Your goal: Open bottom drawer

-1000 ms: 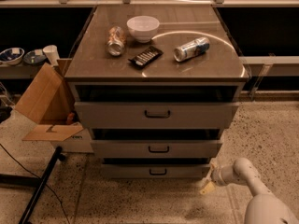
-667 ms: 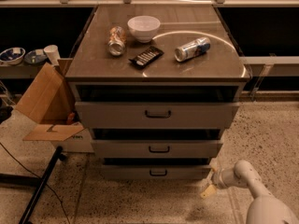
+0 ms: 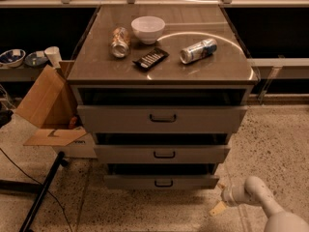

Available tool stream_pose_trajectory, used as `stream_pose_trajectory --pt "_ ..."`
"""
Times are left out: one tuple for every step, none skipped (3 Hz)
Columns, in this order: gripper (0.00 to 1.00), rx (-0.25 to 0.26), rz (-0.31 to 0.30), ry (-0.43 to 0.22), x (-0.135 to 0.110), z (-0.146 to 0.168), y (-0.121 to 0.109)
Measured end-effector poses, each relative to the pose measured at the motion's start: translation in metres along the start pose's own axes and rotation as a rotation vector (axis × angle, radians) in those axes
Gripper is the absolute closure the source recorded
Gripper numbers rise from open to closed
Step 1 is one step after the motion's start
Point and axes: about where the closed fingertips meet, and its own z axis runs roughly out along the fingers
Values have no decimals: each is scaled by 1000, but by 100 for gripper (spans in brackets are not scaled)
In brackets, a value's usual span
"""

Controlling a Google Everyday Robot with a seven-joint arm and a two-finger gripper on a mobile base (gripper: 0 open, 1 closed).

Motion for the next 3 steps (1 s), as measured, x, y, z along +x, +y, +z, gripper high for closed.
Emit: stream_pose_trajectory --pt "0 6 21 -8 20 -1 12" --pt "0 29 50 -17 32 -5 16" --pt "0 83 49 -39 19 -17 6"
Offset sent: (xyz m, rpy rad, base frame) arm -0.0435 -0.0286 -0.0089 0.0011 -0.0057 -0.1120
